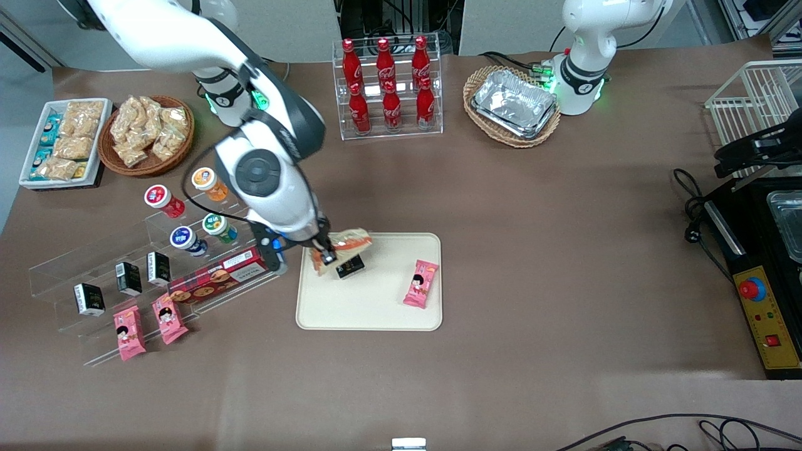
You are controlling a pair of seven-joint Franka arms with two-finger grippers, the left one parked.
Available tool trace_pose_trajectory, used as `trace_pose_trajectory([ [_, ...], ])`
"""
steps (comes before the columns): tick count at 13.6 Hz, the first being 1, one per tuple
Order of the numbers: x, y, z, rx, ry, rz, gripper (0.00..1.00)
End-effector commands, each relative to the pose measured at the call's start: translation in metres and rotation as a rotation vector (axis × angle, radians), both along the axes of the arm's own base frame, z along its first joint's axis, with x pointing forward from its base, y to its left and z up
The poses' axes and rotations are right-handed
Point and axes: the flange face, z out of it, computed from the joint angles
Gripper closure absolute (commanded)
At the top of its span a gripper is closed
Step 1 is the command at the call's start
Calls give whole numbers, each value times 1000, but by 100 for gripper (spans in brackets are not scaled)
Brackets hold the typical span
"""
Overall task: Place sandwich on tray
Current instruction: 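Lift the sandwich and carry it over the cream tray, then lower the sandwich onto the tray beside the black pack and open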
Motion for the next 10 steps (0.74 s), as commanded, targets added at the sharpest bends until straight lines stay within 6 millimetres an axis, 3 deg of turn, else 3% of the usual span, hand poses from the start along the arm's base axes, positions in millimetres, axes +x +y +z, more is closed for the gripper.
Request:
trace_pose_trajectory([
  [1,32,32,-41,-11,-64,-72,100],
  [2,41,37,-56,-44,-86,-104,100],
  [4,57,29,-79,-87,-126,-258,100],
  [6,59,31,-103,-110,-142,-276,100],
  [10,64,26,-122,-102,-151,-369,100],
])
